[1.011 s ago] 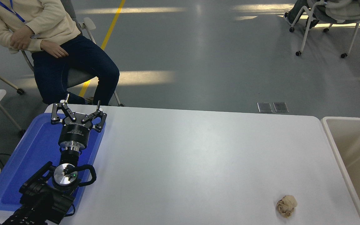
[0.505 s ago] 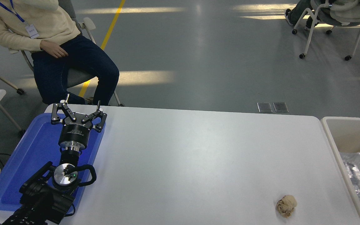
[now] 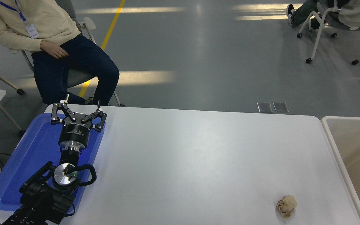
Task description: Pick up foil plate and place in dustbin
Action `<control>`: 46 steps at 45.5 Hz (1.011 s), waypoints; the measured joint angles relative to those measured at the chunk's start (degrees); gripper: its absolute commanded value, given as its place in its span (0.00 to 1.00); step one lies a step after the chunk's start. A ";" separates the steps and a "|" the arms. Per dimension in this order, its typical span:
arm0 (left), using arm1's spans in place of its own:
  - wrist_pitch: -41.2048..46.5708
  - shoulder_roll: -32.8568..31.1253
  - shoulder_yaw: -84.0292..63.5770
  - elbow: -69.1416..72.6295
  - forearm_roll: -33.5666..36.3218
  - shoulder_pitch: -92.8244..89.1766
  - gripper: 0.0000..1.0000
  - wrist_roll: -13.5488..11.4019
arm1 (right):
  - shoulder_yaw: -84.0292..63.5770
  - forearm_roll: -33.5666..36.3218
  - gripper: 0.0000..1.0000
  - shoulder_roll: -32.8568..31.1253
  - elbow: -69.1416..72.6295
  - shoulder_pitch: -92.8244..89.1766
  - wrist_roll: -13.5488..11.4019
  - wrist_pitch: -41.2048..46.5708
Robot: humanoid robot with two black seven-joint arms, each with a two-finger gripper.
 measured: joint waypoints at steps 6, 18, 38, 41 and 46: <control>0.00 0.00 0.00 0.00 0.00 0.00 1.00 0.00 | -3.51 -1.31 1.00 -1.25 2.71 4.58 -0.01 1.10; 0.00 0.01 0.00 0.00 0.00 0.00 1.00 0.00 | -9.28 -7.12 1.00 -5.85 14.69 13.88 0.06 1.67; 0.00 0.00 0.00 0.00 0.00 0.00 1.00 0.00 | -27.19 -12.88 1.00 -10.10 34.35 30.58 0.34 1.57; 0.00 0.00 0.00 0.00 -0.01 0.00 1.00 0.00 | -30.28 -13.14 1.00 -10.19 37.52 33.29 0.40 1.56; 0.00 0.00 0.00 0.00 0.00 0.00 1.00 0.00 | -35.54 -13.41 1.00 -9.81 42.76 37.81 0.43 1.54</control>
